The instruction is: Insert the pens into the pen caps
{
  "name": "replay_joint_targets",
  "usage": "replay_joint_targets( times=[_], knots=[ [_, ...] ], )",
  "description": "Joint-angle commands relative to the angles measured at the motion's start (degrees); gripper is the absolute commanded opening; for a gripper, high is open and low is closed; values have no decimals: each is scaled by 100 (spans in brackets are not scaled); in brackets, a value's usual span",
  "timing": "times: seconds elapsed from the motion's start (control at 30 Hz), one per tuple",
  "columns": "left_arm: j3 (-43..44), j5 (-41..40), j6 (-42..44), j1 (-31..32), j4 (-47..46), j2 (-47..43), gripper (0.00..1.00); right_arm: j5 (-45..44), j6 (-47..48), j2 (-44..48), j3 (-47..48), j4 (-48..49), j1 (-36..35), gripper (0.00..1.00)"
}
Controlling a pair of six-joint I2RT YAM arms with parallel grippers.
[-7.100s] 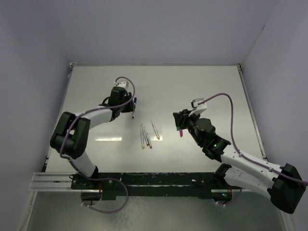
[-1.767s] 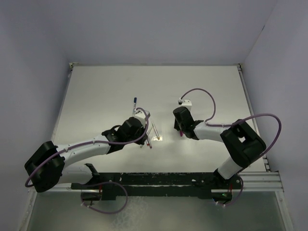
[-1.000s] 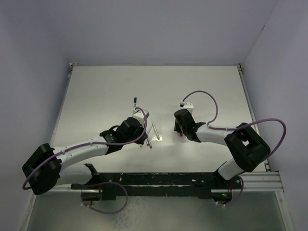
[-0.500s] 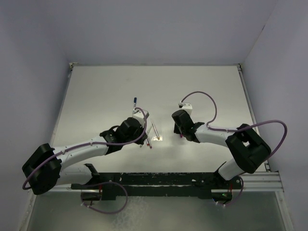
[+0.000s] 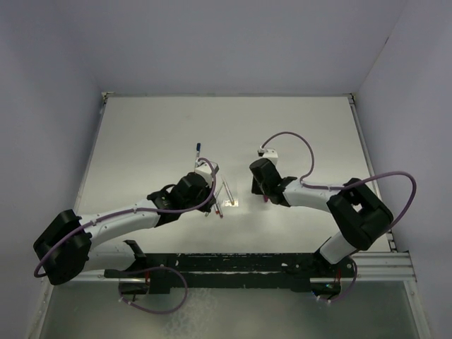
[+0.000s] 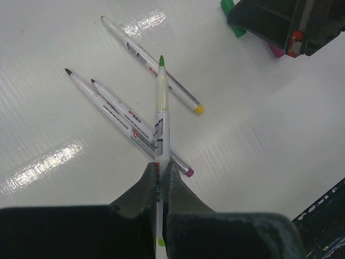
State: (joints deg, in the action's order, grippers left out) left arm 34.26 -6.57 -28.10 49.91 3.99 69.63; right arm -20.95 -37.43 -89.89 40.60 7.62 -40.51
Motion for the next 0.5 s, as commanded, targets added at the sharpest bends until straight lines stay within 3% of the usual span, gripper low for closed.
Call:
replay_joint_targets(
  times=[0.0,0.47],
  knots=[
    [63,-138,-16,6,-138,-11,0,227,284,-49,369,175,-40,0],
    [-21,-249,287,6,-384,-201,0,-81,1020,264,1056,382,-27,0]
  ],
)
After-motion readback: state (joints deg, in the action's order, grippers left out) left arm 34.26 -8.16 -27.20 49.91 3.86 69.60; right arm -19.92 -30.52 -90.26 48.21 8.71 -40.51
